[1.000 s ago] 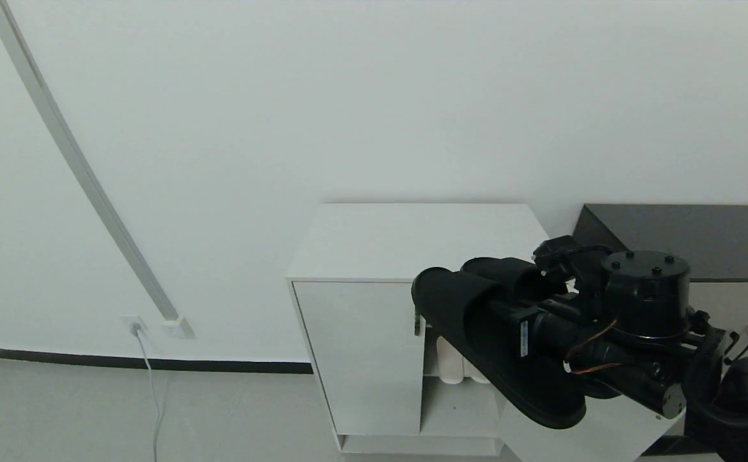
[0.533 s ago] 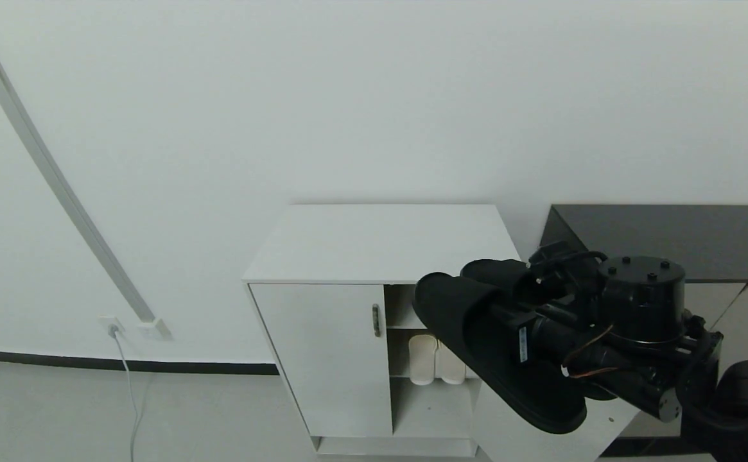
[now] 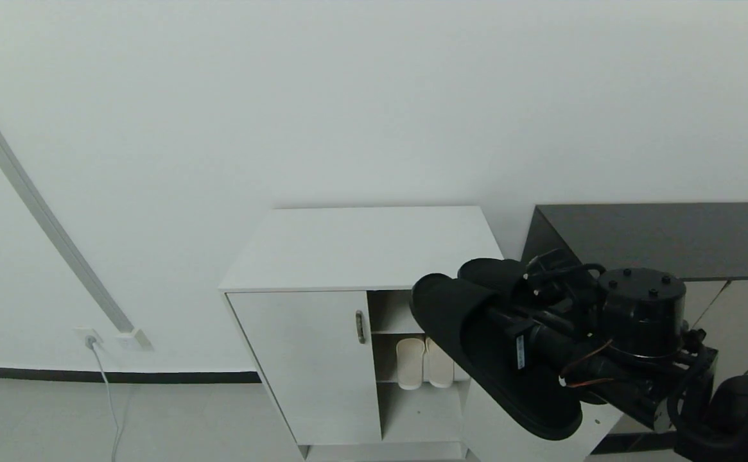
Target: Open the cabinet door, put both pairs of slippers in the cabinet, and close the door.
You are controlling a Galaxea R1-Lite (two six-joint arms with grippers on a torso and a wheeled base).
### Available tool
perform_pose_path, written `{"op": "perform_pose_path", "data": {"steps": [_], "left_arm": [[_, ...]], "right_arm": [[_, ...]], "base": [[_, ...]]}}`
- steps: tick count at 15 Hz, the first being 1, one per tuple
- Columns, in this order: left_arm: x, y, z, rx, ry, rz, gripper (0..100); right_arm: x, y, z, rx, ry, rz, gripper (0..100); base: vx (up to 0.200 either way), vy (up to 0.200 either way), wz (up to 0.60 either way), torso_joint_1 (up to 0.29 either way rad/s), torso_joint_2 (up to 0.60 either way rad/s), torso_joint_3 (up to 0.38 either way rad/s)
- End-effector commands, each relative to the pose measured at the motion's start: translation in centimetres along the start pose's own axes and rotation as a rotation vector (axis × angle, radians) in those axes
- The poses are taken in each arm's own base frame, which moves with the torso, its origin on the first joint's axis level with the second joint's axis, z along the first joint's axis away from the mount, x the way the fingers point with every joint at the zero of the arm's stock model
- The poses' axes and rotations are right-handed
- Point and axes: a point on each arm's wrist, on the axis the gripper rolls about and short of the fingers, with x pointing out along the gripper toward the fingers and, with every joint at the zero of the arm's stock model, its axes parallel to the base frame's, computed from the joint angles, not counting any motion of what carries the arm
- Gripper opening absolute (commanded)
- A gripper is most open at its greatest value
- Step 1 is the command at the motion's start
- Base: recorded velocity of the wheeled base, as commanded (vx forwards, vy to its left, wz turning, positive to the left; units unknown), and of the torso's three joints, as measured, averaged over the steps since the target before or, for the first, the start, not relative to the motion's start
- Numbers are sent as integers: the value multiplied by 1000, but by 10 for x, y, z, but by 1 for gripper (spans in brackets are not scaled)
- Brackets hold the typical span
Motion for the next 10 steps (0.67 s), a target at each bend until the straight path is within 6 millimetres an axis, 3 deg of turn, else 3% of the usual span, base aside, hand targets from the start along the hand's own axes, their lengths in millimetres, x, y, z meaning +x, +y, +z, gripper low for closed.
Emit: {"op": "perform_pose_path", "data": {"steps": [1,10], "left_arm": [[0,0,0,1,-1,0,0],[0,0,0,1,-1,0,0]], "right_arm": [[1,0,-3,-5,11,1,0],[0,1,-6,-14,16,11,0]], "base": [[0,0,0,0,0,0],[0,0,0,0,0,0]]}}
